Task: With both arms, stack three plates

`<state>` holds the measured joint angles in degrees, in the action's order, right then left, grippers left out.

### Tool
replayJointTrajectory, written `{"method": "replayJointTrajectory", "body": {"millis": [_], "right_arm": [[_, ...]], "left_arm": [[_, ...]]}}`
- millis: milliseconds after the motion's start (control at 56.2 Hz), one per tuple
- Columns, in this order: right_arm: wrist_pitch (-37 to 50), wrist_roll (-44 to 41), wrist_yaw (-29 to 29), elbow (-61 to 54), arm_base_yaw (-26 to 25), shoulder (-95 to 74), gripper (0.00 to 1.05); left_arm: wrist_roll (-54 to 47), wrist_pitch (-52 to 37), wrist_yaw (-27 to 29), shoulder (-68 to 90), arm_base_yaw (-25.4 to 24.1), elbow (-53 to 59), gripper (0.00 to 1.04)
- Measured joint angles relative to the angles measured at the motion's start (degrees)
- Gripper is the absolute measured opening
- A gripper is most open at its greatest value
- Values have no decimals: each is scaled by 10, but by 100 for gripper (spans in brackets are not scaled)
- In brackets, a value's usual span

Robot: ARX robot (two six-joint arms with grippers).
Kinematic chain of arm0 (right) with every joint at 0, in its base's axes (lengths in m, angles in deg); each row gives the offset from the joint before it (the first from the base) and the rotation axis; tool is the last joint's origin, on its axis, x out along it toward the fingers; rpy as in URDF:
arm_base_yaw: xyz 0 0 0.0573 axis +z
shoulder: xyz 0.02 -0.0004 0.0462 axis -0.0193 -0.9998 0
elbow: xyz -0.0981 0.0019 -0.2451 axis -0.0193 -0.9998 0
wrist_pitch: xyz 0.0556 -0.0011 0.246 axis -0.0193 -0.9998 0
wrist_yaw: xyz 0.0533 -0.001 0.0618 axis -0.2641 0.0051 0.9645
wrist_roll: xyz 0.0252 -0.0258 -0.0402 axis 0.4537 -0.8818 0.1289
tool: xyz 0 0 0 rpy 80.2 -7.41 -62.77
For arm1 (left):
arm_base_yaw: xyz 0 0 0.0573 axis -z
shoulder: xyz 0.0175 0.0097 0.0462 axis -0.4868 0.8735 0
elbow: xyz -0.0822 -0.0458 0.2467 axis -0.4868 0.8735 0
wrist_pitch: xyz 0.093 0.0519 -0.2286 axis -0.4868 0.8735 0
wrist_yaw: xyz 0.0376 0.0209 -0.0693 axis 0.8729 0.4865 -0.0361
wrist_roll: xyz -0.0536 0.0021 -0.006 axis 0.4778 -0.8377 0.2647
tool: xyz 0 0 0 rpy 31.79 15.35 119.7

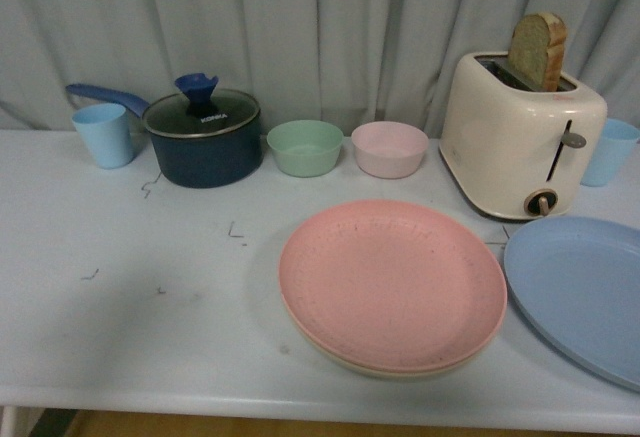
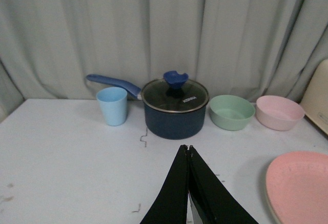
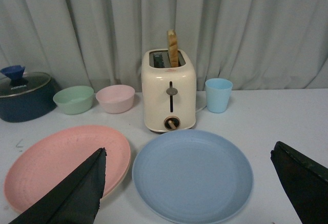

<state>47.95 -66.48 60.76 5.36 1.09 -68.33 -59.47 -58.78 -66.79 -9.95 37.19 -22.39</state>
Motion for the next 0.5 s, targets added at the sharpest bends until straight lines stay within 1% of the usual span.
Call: {"method": "replayJointTrajectory", "body": {"millis": [125,320,374,427,498], "right_arm": [[0,0,0,0,0,0,98],[0,0,0,0,0,0,98],[0,0,0,0,0,0,98],[0,0,0,0,0,0,98],[0,0,0,0,0,0,98]], "left_arm": [[0,11,-11,-45,-18,27,2],[0,43,-32,-107,-32,62,2],[-1,56,-66,-130,-61,71,2],[0,68,-73,-148,-80,78,2],[0,81,-70,-169,-84,85,2]]}}
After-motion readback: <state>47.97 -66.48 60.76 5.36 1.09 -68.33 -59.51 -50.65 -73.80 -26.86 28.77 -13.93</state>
